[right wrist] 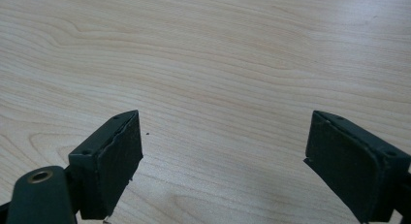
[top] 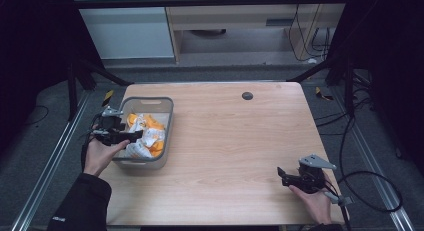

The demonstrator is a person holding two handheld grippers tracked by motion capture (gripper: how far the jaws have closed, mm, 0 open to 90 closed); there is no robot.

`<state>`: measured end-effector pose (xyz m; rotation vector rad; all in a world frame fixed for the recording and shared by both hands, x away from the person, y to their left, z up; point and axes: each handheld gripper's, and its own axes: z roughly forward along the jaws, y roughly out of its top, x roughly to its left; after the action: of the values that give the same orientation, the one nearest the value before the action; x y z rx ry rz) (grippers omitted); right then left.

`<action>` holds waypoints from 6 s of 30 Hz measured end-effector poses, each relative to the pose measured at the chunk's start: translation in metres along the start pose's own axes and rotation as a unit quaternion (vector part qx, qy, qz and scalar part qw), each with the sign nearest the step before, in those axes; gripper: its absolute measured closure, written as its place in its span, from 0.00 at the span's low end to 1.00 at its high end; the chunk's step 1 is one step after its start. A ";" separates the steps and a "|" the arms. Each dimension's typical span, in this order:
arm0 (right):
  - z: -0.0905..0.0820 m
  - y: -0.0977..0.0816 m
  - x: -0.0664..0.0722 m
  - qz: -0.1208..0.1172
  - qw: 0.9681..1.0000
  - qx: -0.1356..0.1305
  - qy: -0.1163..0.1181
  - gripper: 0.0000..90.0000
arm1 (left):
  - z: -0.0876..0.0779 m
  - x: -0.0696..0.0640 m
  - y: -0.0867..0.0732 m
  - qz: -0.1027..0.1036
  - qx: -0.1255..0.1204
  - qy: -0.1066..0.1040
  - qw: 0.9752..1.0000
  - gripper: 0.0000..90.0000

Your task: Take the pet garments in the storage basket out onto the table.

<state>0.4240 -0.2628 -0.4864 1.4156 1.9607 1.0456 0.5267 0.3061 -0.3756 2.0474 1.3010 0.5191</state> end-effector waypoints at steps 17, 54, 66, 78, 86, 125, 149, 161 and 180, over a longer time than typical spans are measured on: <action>0.001 0.000 0.001 -0.008 1.000 0.003 0.005 0.16 | 0.019 0.007 0.011 0.003 0.051 0.001 0.999 0.28; 0.002 0.000 0.001 -0.014 1.000 0.009 0.008 0.18 | 0.056 0.013 0.005 -0.004 0.129 -0.003 0.992 0.46; 0.003 0.000 0.001 -0.015 1.000 0.012 0.010 0.18 | 0.063 0.013 0.004 -0.013 0.156 -0.015 0.988 0.69; 0.002 0.000 0.001 -0.014 1.000 0.013 0.011 0.18 | 0.053 0.011 0.009 -0.006 0.150 -0.010 0.989 0.85; 0.003 0.000 0.001 -0.016 1.000 0.011 0.010 0.18 | 0.033 0.006 0.020 0.000 0.123 -0.016 0.992 0.87; 0.001 0.001 0.002 -0.014 1.000 0.009 0.009 0.18 | -0.048 -0.021 0.057 0.071 0.053 -0.012 0.996 0.87; 0.000 0.001 0.001 -0.012 1.000 0.004 0.008 0.18 | -0.074 -0.075 0.068 0.142 0.030 -0.058 0.988 0.87; -0.001 0.001 0.000 -0.012 1.000 -0.001 0.006 0.18 | -0.063 -0.102 0.069 0.165 0.033 -0.082 0.982 0.87; -0.001 0.001 0.000 -0.016 1.000 -0.004 0.005 0.18 | -0.035 -0.134 0.068 0.188 0.047 -0.113 0.974 0.87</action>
<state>0.4236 -0.2627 -0.4848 1.3741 1.9781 1.0471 0.4912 0.1757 -0.3012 2.3694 0.8215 0.3778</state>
